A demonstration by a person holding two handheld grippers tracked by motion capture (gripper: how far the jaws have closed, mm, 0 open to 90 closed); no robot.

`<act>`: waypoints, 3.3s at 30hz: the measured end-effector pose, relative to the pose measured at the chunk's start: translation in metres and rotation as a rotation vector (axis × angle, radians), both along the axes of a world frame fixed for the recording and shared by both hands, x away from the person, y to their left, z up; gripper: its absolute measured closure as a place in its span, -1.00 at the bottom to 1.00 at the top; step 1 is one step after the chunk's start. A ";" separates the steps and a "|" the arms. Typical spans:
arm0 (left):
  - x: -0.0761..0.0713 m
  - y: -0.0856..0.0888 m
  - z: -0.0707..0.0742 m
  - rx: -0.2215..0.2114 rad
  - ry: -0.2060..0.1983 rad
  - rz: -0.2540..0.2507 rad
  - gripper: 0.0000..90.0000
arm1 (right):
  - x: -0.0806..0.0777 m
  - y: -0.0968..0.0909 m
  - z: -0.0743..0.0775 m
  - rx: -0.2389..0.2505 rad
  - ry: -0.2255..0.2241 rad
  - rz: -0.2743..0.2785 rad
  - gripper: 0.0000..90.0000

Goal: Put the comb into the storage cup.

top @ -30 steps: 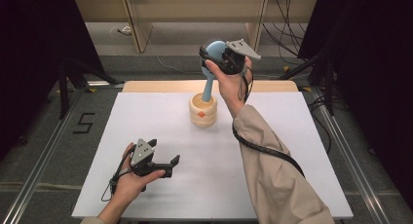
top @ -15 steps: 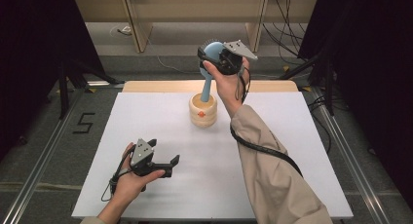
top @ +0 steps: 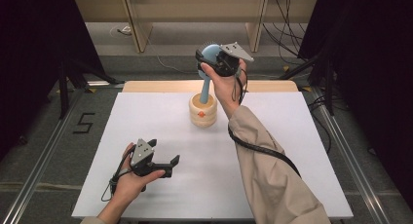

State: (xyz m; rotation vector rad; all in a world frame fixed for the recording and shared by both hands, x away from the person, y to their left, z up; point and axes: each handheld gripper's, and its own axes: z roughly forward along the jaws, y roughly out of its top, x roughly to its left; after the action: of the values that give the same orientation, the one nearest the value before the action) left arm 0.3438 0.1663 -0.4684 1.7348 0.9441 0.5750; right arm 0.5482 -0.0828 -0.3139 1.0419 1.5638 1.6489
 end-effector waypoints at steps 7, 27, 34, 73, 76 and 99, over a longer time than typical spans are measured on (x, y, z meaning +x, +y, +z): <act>0.000 0.000 0.000 -0.001 0.000 -0.001 -1.00 | 0.002 0.001 -0.001 0.003 0.002 -0.001 -0.54; 0.000 0.001 -0.001 0.001 -0.002 0.004 -1.00 | 0.006 0.005 -0.010 -0.004 0.007 0.000 -0.54; 0.000 0.001 -0.001 0.004 -0.001 0.004 -1.00 | 0.006 0.005 -0.011 -0.010 0.010 -0.002 -0.54; 0.000 0.001 -0.001 0.004 -0.006 0.013 -1.00 | 0.011 0.010 -0.039 -0.041 0.018 -0.023 -0.54; 0.000 0.001 0.000 0.004 -0.005 0.012 -1.00 | 0.010 0.010 -0.040 -0.041 0.018 -0.021 -0.54; 0.000 0.000 -0.001 0.005 -0.005 0.009 -1.00 | 0.009 0.013 -0.053 -0.064 0.009 -0.023 -0.54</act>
State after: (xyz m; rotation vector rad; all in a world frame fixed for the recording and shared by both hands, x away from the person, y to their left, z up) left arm 0.3435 0.1668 -0.4697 1.7333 0.9479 0.5879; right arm 0.5574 -0.0698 -0.3670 1.0312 1.5938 1.5699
